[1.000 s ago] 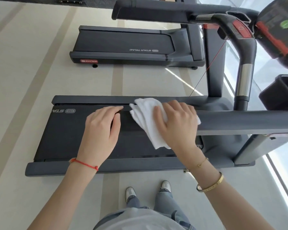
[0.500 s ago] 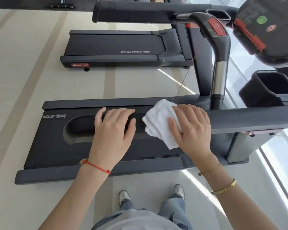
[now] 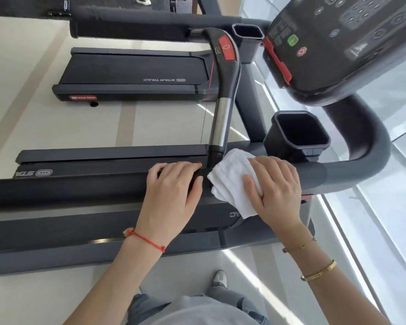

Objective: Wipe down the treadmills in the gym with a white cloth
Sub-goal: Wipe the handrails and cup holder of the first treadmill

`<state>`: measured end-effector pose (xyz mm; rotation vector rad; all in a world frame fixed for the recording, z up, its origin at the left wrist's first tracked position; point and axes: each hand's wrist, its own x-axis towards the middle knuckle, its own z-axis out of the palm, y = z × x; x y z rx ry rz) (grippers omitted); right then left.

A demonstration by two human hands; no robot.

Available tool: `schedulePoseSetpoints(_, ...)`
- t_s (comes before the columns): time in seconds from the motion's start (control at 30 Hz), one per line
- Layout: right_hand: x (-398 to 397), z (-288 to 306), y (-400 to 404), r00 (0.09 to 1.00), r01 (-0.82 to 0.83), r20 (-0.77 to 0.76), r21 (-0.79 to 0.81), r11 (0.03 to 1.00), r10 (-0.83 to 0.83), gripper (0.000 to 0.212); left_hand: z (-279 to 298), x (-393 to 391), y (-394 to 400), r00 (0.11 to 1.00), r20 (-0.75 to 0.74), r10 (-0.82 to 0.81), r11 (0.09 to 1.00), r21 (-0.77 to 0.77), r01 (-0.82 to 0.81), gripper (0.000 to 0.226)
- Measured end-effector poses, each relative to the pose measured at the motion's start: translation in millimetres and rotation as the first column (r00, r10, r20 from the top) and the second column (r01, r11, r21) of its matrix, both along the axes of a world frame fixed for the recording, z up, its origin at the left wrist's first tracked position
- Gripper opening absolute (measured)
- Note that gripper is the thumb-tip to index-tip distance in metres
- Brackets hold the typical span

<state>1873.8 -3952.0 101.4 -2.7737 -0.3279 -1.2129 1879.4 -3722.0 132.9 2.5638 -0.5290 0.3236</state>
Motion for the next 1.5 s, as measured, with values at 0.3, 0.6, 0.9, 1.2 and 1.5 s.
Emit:
schedulePoseSetpoints(0.3,-8.9,1.5,-101.0,0.997,-0.063,-0.05,0.027,0.998,0.065,0.028,4.1,-6.3,-101.0,0.999,-0.041,0.007,1.0,-0.019,-0.007,0.03)
schedulePoseSetpoints(0.6,-13.7,24.3,-164.9,0.984,-0.135,-0.074,0.303,0.943,0.164,0.026,14.3,7.6,-156.8,0.999,-0.031,0.028,0.996,-0.087,-0.03,0.026)
schedulePoseSetpoints(0.9,69.5,47.8,-192.4,0.71,0.29,-0.701,0.379,0.879,0.069,0.044,19.5,60.0,-180.5,0.988,-0.152,0.014,0.994,-0.106,-0.03,0.035)
schedulePoseSetpoints(1.2,104.6,51.0,-190.5,0.684,0.145,-0.725,0.242,0.959,0.08,0.042,8.5,99.3,-200.9,0.953,-0.29,-0.091,0.994,-0.08,0.07,0.063)
schedulePoseSetpoints(1.5,105.2,62.5,-200.8,0.666,-0.236,-0.656,0.269,0.934,0.357,0.047,1.3,103.1,-198.9,0.933,-0.34,-0.122,0.987,-0.14,0.078,0.068)
